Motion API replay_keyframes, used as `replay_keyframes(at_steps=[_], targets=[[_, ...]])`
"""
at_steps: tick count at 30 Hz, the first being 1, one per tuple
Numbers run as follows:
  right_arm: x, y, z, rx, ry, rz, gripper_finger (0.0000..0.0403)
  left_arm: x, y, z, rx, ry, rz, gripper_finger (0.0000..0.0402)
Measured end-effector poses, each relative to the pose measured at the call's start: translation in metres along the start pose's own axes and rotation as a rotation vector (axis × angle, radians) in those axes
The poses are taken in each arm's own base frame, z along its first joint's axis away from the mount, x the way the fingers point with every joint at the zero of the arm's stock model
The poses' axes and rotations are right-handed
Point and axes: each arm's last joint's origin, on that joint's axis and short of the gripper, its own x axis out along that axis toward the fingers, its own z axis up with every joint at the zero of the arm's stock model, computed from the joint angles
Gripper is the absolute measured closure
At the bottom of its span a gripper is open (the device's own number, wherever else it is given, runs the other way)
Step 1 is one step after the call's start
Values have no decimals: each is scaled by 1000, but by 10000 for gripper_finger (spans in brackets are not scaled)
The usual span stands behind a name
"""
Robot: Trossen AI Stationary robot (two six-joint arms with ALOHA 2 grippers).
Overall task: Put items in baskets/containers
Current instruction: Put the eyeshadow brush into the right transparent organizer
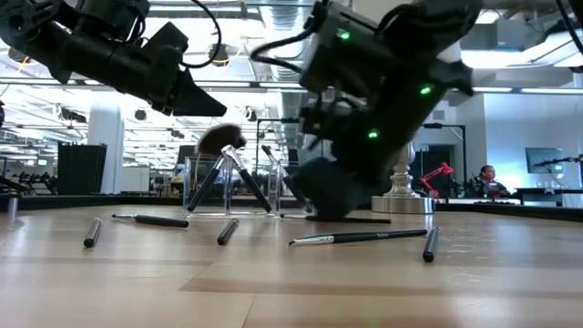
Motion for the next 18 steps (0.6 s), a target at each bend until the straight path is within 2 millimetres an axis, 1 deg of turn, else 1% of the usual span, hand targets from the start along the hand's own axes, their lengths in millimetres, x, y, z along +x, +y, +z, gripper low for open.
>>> replay_keyframes(at_steps=[2,5,8,10,12,14,16,18], targets=[[-10,-2,-5,-21,34,-17,271,0,0,0,-1,-2,0,284],[-23,-1,-6,12,11,-37,271,0,0,0,0,-1,0,284],[-34,5,-4,69,-43,-14,271,0,0,0,-1,-1,0,284],[-37,10,-4,100,-75,10,271,0,0,0,-1,-1,0,284],[-36,19,-4,146,-145,10,271,0,0,0,-1,-1,0,284],[-30,24,-7,159,-194,12,271,0,0,0,-6,-1,0,284],[-20,30,-10,181,-205,52,271,0,0,0,-21,-1,0,284],[-13,31,-15,190,-189,74,271,0,0,0,-26,-1,0,284]])
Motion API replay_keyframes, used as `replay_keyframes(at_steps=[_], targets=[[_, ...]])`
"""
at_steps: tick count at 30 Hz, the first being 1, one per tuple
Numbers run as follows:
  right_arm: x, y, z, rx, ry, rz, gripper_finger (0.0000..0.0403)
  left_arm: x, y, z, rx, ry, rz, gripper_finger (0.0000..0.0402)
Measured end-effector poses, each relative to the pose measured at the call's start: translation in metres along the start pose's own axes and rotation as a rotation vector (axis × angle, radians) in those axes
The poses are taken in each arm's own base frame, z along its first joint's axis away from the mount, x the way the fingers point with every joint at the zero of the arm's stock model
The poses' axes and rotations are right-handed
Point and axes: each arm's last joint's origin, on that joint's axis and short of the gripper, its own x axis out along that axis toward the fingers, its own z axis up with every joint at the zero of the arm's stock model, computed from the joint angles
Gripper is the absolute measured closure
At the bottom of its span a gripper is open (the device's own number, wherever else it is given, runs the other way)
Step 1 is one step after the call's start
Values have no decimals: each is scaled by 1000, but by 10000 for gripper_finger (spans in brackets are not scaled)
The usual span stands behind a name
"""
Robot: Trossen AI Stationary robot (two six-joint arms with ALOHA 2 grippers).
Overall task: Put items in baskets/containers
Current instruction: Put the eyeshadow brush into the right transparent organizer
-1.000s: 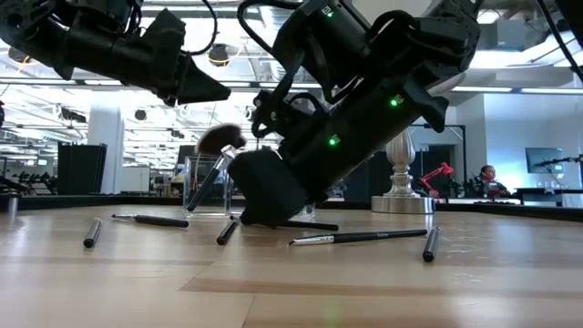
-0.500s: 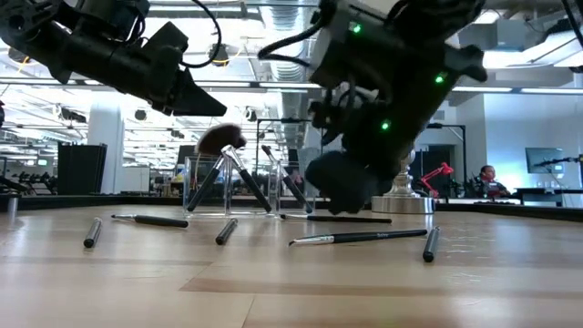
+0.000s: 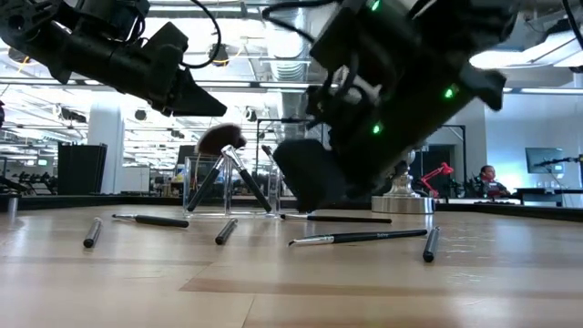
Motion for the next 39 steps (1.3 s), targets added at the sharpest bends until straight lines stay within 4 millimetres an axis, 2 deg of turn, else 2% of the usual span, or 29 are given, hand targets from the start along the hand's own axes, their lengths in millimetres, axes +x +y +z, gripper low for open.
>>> replay_keyframes(at_steps=[4,7,10,15,17,19,21,24,27,32,39], targets=[[4,1,-2,21,-31,-30,271,0,0,0,0,3,0,284],[-8,1,5,-79,-27,-3,271,0,0,-1,1,7,0,284],[-37,-6,29,-184,-59,36,271,0,0,-1,-13,8,0,284],[-101,-41,76,-263,-119,74,271,0,0,-1,-17,7,-1,284],[-117,-56,81,-247,-138,92,271,0,0,-1,-17,7,-1,284],[-122,-70,70,-224,-153,126,271,0,0,-1,-18,7,-1,284],[-112,-78,47,-183,-168,193,271,0,0,-1,-18,5,-1,284],[-84,-90,12,-122,-261,333,271,0,0,0,-20,0,-1,284],[-57,-107,-11,-68,-362,438,271,0,0,1,-21,-5,-1,284],[-16,-126,-26,-33,-322,516,271,0,0,1,-23,-9,0,284],[30,-128,-40,-70,-201,514,271,0,0,2,-25,-15,0,284]])
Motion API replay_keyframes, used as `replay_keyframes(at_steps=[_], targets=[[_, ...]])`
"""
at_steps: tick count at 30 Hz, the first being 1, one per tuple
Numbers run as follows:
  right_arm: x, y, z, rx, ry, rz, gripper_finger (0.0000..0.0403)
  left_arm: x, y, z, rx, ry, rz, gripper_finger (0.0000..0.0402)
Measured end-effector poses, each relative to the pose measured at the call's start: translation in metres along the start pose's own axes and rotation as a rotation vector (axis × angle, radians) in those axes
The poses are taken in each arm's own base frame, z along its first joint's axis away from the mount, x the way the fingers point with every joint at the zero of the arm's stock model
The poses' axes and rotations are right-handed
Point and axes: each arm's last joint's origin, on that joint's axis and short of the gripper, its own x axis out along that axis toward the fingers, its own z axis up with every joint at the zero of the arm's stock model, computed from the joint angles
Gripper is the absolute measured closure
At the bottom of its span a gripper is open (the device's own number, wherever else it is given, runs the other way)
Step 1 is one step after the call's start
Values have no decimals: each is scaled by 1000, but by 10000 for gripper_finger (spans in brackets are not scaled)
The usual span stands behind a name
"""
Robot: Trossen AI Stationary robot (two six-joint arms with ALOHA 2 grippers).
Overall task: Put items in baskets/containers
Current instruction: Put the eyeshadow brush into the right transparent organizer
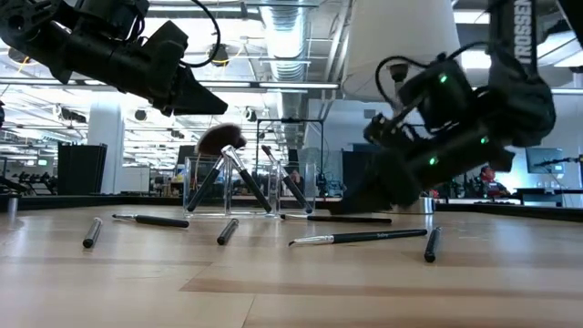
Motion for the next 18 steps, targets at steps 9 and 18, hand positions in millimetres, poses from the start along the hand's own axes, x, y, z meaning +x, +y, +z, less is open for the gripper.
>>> replay_keyframes(at_steps=[9,18], targets=[[26,0,-17,-39,3,7,283,0,0,0,1,-1,0,284],[26,-1,-14,-11,1,25,384,0,0,0,2,-5,0,284]])
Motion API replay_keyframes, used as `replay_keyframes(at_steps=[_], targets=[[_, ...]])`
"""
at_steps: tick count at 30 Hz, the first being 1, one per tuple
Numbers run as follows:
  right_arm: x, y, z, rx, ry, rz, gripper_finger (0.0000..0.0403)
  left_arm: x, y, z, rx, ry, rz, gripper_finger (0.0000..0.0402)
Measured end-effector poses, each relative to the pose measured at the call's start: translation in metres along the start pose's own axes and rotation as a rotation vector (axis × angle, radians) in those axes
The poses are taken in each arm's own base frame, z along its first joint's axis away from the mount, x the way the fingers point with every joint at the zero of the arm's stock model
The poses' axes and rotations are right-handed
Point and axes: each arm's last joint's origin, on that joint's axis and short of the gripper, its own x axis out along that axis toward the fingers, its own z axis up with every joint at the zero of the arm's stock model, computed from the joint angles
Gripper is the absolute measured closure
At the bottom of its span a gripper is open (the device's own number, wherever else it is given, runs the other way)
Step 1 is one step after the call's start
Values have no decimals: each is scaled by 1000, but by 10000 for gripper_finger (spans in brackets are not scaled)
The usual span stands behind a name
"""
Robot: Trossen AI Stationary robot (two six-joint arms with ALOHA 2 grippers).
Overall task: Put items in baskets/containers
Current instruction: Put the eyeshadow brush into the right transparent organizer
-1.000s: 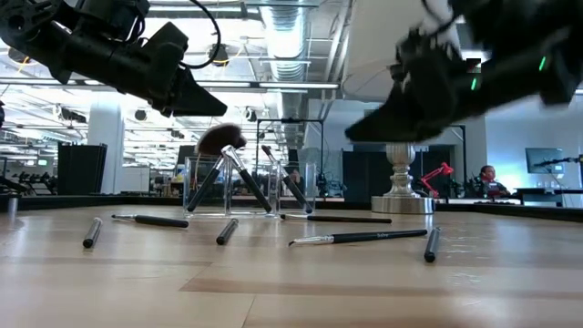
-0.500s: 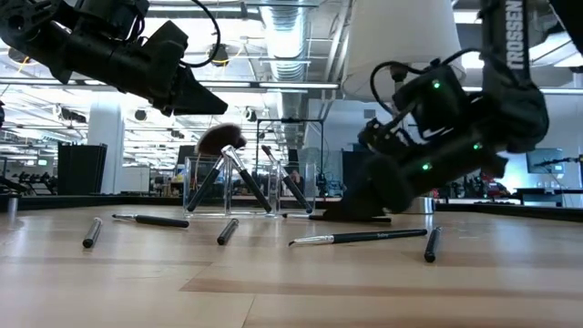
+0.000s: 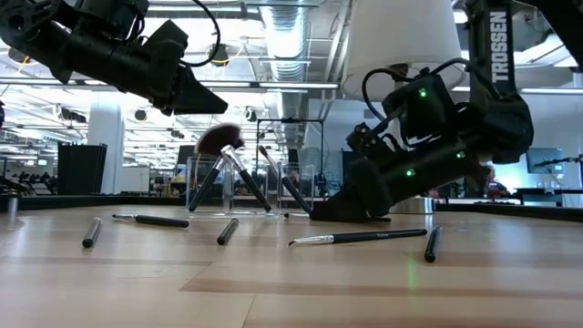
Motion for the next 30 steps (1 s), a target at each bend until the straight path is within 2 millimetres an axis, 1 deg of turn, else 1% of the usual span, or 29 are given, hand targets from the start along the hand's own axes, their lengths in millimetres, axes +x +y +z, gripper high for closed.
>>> replay_keyframes(at_steps=[2,5,8,12,14,16,19,21,23,26,30], targets=[[-4,3,7,24,-2,28,381,0,0,0,0,-1,0,284],[-14,15,19,43,8,134,392,0,0,0,-1,-2,0,284],[-28,31,45,34,-73,198,392,0,0,0,-1,-2,0,284],[-50,47,76,-39,-221,143,389,0,0,1,-4,-11,0,284],[-63,55,99,-95,-356,100,395,0,0,1,-4,-11,0,284],[-73,57,116,-150,-458,27,397,0,0,1,-5,-13,0,284],[-77,52,136,-202,-579,-55,391,0,0,2,-6,-16,0,284],[-76,47,147,-206,-654,-86,388,0,0,2,-7,-18,0,284],[-65,38,149,-204,-672,-104,390,0,0,2,-8,-21,1,284],[-42,21,145,-198,-689,-125,397,0,0,2,-9,-24,1,284],[-8,0,143,-159,-805,-74,395,0,0,4,-13,-36,1,284]])
